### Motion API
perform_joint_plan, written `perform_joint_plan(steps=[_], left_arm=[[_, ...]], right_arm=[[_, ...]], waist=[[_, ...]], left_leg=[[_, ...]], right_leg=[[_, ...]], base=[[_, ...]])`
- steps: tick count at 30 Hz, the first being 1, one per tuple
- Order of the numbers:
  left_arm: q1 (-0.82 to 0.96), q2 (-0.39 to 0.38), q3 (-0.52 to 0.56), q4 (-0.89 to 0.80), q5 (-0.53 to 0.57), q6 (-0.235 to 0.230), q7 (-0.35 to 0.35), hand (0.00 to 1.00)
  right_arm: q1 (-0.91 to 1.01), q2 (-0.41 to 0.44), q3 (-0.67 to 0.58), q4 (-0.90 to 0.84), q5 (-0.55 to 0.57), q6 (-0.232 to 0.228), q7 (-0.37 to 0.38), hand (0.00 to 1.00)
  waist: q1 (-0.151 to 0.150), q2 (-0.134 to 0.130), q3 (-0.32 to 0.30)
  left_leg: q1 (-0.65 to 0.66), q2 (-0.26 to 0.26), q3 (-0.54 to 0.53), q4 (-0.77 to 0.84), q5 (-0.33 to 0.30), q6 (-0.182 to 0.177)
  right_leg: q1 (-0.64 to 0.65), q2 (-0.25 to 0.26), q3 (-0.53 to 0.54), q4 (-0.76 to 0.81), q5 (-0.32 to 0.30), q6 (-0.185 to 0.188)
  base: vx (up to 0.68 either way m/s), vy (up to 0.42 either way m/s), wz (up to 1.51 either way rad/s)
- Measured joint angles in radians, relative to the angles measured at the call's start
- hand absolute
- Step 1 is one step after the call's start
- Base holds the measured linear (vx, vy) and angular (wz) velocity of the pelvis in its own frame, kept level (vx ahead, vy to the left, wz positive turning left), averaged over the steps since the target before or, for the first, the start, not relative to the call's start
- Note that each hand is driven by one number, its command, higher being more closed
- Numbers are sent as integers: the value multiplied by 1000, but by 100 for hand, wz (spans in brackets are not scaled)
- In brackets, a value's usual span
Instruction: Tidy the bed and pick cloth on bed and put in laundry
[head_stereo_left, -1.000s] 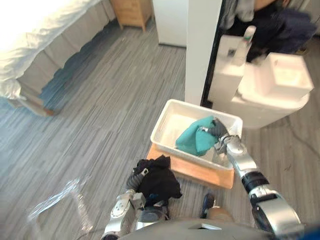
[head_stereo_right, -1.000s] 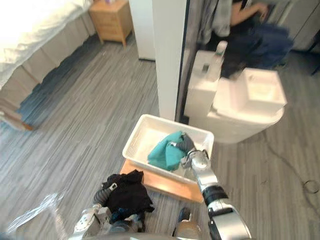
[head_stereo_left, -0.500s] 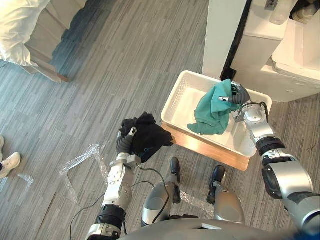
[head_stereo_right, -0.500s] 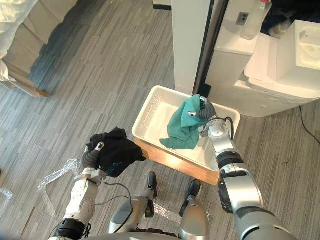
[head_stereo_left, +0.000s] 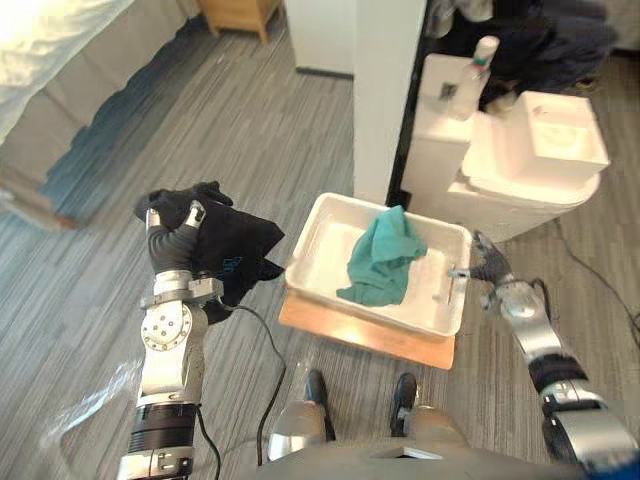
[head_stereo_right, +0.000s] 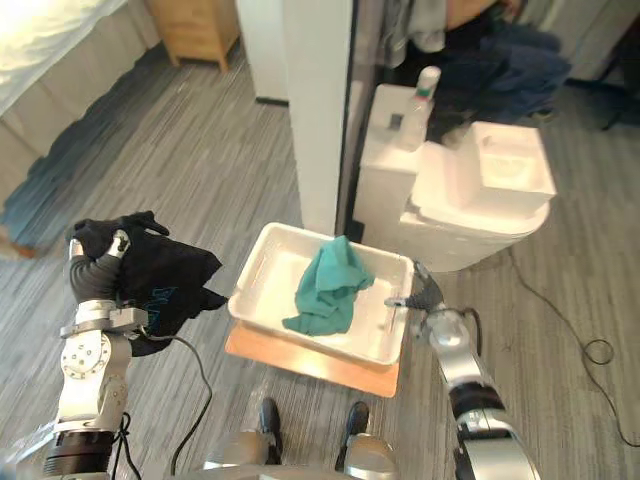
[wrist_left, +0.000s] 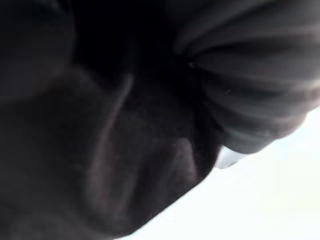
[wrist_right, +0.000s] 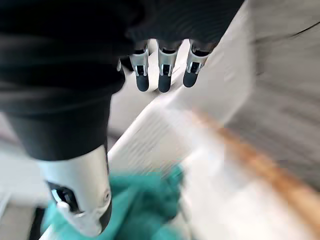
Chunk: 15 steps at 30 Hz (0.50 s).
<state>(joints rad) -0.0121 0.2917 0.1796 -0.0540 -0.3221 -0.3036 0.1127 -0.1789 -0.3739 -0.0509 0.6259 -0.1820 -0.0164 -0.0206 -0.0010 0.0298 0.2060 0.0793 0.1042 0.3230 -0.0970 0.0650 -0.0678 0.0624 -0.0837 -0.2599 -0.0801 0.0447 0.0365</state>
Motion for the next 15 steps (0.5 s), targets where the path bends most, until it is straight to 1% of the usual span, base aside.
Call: perform_joint_plan(steps=[1, 2, 3, 4, 6, 7, 9, 11, 15], left_arm=[[-12, 2, 0, -3, 0, 5, 0, 100], [-30, 8, 1, -3, 2, 9, 0, 100], [-45, 21, 1, -3, 28, 12, 0, 100], [-55, 32, 0, -2, 41, 14, 1, 100], [-122, 80, -4, 34, 61, 33, -4, 100], [-148, 96, -7, 65, 61, 36, -5, 100], [-243, 167, -28, 206, 59, 46, -19, 100], [-287, 201, -58, 287, 60, 54, -32, 100], [-333, 205, -126, 376, 77, 56, -42, 100]], right_arm=[[27, 0, -18, -12, 1, 8, 0, 0], [69, 0, -43, -25, 1, 22, -3, 0], [107, 1, -64, -39, 2, 40, -7, 0], [124, 1, -68, -46, 2, 48, -11, 0], [198, 2, -101, -59, 11, 70, -22, 0], [216, 2, -110, -59, 11, 75, -26, 0], [269, 5, -135, -58, 18, 77, -24, 0], [300, 9, -137, -56, 31, 79, -19, 0], [377, 30, -138, -25, 33, 71, 9, 0]], waist=[[-9, -1, -1], [-24, -3, -10], [-38, -6, -33], [-42, -7, -37], [-69, -9, -53], [-74, -9, -57], [-104, -11, -63], [-127, -16, -66], [-167, -20, -70]], left_leg=[[10, 1, 8, 0, -1, -2], [25, 4, 24, 0, -7, -8], [28, 10, 48, 0, -19, -8], [33, 12, 58, 0, -20, -10], [49, 22, 86, -1, -26, -13], [52, 24, 93, -2, -27, -13], [63, 31, 119, -5, -29, -16], [81, 33, 143, -5, -30, -19], [96, 36, 186, -5, -35, -25]], right_leg=[[9, 1, 2, -1, 0, 0], [19, 5, 12, -3, 0, 0], [16, 13, 35, -14, 0, 0], [15, 16, 44, -14, 1, -1], [15, 27, 73, -14, 2, -5], [15, 30, 80, -14, 3, -5], [14, 38, 103, -14, 6, -11], [14, 43, 118, -14, 9, -14], [5, 50, 158, -14, 14, -17]], base=[[50, -3, -23], [31, -12, -33], [40, -18, -42], [23, -32, -51], [-1, -37, -39], [-10, -32, -37], [-34, -28, -34], [-10, -18, -36], [-3, -8, -31]])
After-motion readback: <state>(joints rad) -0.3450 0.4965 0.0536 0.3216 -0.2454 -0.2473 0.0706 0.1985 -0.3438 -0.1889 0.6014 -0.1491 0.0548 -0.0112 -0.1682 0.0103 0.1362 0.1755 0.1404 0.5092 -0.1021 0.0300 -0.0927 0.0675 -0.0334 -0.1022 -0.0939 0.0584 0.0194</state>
